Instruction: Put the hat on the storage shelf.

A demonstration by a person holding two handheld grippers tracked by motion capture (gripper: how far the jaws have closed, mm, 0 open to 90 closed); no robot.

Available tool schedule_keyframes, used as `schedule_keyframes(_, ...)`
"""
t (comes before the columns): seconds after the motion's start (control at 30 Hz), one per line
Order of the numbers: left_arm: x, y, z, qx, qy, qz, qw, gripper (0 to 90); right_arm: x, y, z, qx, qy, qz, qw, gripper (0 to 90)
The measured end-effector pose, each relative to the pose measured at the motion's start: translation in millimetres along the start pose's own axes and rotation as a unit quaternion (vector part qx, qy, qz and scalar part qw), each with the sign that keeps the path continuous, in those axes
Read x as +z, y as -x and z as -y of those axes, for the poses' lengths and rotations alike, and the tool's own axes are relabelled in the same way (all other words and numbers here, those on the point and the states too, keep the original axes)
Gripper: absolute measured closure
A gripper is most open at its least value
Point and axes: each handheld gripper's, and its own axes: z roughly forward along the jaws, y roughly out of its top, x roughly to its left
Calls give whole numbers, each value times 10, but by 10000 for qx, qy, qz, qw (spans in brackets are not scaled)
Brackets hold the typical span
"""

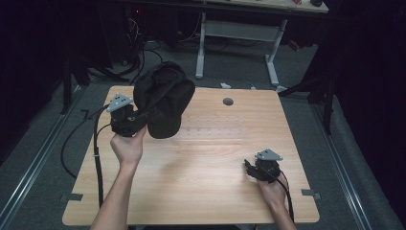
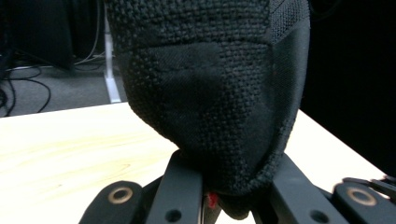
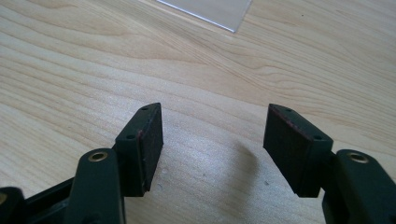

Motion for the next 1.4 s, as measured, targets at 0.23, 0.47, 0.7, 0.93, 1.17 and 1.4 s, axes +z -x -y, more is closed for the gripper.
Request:
schedule_keyframes(0.23, 146, 26, 58, 84, 37, -175, 9998, 853, -6, -7, 3, -8, -7, 33, 10000, 372)
schedule_keyframes(0.47, 238, 33, 116, 130, 120, -397, 9991, 852, -5, 0, 4, -7, -8, 24, 10000, 372)
schedule_keyframes(0.7, 313, 30, 191, 187, 161, -563, 9981, 851, -6, -1, 5, 6, -11, 28, 10000, 372)
schedule_keyframes(0.93, 329, -6, 235, 151, 266, -690, 9971, 850, -8, -6, 5, -14, -6, 39, 10000, 372)
schedule_keyframes(1.17, 337, 5, 258, 207, 399, -861, 9953, 849, -7, -14, 6, -37, 15, 63, 10000, 372)
schedule_keyframes(1.4, 339, 8, 310, 249, 487, -881, 9946, 847, -10, -24, 7, -42, 14, 95, 9999, 373)
